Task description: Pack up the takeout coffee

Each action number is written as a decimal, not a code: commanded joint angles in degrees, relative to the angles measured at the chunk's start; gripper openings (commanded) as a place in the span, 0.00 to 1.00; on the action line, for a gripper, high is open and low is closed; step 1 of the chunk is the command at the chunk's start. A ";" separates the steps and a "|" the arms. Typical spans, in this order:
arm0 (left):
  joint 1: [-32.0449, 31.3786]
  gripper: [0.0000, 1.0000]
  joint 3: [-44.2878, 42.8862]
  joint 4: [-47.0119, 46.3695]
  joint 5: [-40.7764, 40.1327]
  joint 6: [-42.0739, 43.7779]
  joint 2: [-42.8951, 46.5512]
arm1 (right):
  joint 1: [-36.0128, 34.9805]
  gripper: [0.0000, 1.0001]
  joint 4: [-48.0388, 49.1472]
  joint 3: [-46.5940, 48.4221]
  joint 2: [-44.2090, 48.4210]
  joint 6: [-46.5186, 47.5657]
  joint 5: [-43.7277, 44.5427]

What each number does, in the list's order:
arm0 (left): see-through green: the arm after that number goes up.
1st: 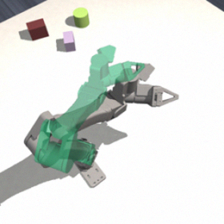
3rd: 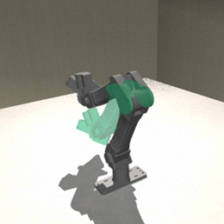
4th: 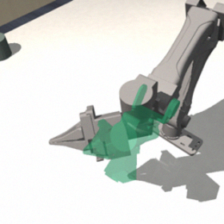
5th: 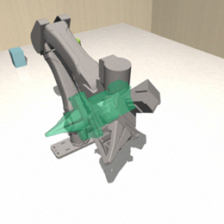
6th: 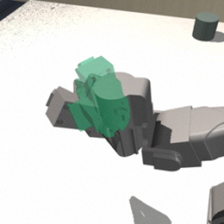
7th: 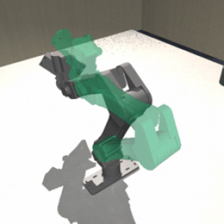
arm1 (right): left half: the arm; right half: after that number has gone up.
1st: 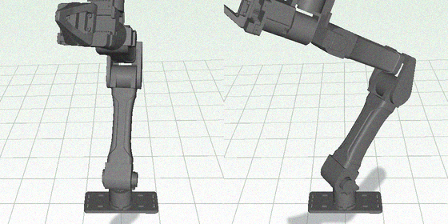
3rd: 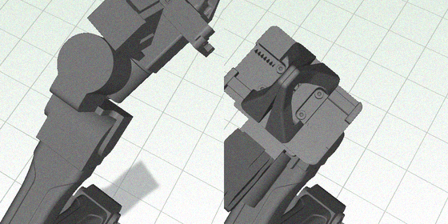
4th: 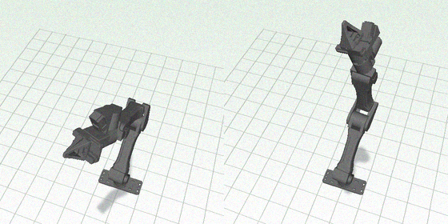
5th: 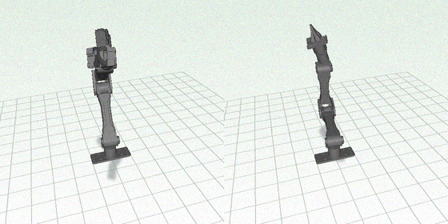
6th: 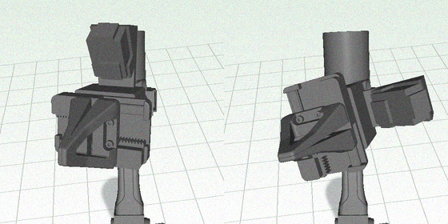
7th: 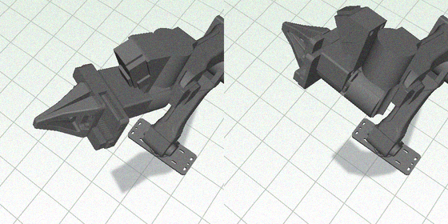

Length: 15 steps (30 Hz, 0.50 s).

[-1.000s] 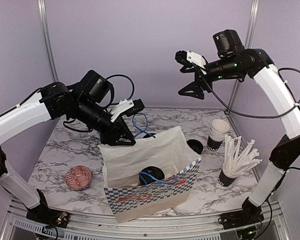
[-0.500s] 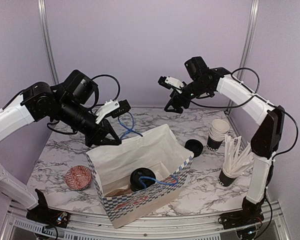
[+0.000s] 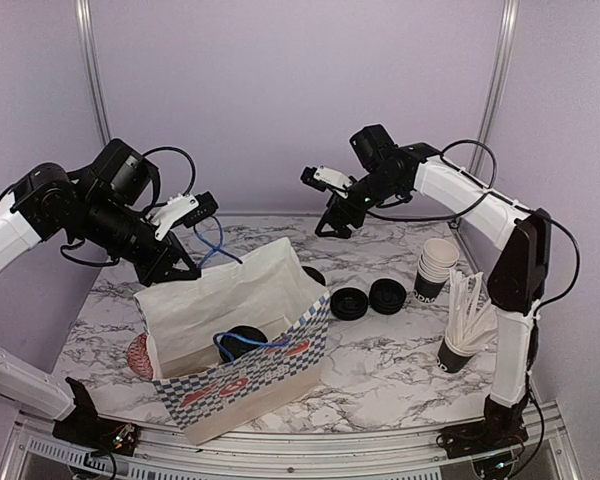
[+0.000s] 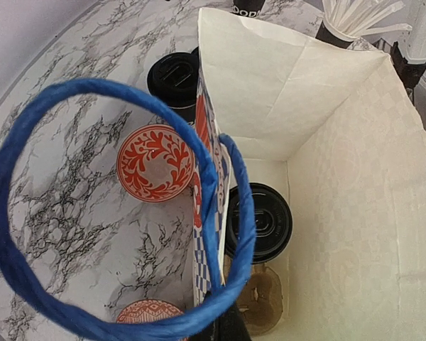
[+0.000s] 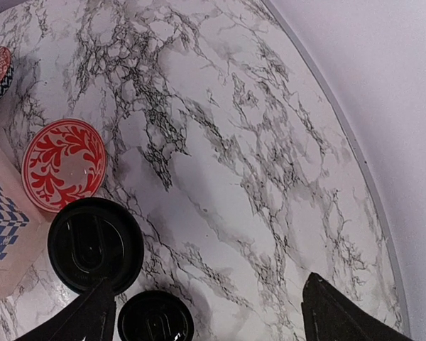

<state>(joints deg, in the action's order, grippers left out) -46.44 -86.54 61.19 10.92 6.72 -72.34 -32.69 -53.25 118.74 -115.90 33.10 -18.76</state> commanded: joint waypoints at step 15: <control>0.52 0.00 -0.29 5.17 -1.03 -1.53 -0.85 | -7.52 0.96 -7.76 6.51 -8.13 0.07 0.11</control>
<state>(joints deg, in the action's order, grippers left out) -46.37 -86.63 62.89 10.02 5.82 -72.77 -40.23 -58.24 122.78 -123.55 33.23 -19.14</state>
